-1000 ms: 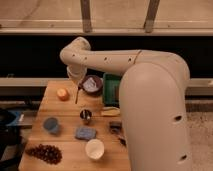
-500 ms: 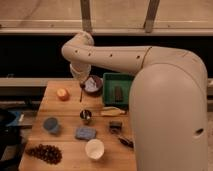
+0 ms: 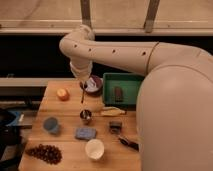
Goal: Place fork in paper cup
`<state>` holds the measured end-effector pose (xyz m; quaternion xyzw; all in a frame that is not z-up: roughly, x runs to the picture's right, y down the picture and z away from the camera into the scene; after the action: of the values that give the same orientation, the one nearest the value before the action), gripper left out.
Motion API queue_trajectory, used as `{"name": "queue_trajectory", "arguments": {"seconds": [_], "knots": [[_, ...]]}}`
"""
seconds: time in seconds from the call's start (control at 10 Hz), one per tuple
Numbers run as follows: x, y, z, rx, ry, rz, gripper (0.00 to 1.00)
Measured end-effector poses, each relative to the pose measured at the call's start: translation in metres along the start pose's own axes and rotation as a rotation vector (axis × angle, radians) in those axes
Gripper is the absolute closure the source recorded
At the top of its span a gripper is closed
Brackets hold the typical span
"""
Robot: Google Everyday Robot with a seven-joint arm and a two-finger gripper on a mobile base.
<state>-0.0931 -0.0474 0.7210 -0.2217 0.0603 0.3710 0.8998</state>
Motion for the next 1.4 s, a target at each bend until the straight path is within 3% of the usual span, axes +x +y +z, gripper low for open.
{"name": "queue_trajectory", "arguments": {"seconds": [0.3,0.7,1.4], "knots": [[0.027,0.011,-0.005,-0.002,0.034,0.026,0.91],[0.041,0.020,-0.011,0.004,0.046,0.042,0.91],[0.073,0.050,-0.031,-0.019,0.073,0.064,0.91]]}}
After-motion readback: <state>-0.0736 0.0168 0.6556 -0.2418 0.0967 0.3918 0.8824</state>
